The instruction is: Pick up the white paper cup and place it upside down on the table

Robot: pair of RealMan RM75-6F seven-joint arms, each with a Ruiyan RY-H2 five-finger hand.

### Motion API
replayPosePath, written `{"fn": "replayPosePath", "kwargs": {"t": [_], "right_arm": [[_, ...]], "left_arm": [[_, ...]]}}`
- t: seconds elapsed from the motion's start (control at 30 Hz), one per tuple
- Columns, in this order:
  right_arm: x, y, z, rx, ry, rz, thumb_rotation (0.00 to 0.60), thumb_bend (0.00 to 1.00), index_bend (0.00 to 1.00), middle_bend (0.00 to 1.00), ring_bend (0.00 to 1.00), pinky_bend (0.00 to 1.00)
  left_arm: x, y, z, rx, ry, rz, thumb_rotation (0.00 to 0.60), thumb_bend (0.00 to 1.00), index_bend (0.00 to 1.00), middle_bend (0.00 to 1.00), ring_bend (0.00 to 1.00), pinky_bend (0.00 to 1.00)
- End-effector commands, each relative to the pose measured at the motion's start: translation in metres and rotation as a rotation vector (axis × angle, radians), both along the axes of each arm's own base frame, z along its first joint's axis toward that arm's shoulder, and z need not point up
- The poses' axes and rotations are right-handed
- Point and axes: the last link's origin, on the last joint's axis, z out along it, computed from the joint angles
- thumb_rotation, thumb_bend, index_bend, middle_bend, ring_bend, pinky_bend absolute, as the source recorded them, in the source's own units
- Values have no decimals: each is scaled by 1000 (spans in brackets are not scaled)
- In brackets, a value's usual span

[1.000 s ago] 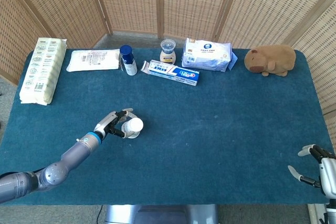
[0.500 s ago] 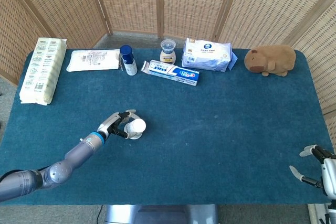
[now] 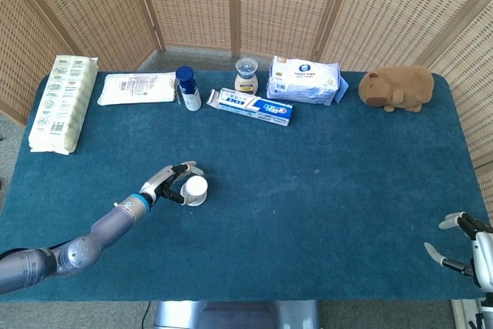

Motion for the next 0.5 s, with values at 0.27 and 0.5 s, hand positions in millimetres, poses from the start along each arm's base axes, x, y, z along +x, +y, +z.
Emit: {"fn": "replayPosePath", "kwargs": {"t": [0.27, 0.5], "right_arm": [[3, -1, 1, -5, -15, 16, 412, 260, 453, 373, 400, 417], [8, -5, 0, 7, -7, 33, 409, 260, 453, 374, 400, 416]], "left_arm": [[5, 1, 18, 33, -15, -24, 600, 255, 95, 0, 0, 1], [5, -8, 56, 95, 17, -97, 600, 249, 86, 0, 0, 2]]}}
